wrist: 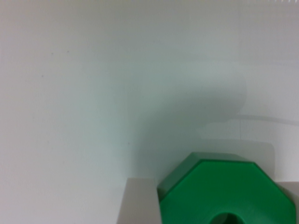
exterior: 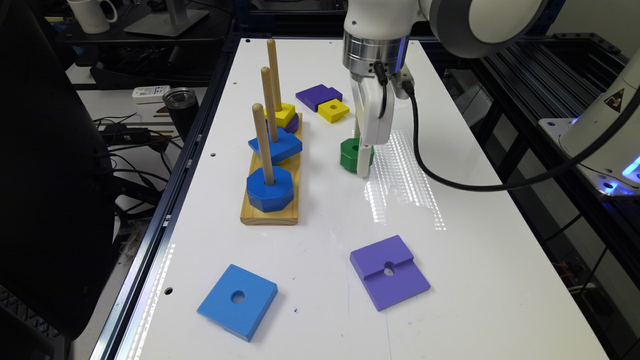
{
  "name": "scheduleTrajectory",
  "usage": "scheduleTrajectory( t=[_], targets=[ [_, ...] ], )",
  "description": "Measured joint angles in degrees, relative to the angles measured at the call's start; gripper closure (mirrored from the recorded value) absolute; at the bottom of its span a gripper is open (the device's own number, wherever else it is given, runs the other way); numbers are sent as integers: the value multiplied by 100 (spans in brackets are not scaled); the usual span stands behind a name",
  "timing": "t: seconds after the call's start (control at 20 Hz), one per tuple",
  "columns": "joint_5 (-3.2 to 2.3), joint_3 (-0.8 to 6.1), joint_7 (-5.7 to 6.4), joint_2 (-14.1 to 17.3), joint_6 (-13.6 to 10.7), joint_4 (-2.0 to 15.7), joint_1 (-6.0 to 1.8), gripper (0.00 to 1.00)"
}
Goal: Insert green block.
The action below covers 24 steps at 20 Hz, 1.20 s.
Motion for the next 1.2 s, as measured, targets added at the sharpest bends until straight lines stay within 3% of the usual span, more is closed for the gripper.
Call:
scheduleTrajectory(
  t=[1.2],
  targets=[
    [16,0,0,-1821,-1747,4,-1,100]
  ],
)
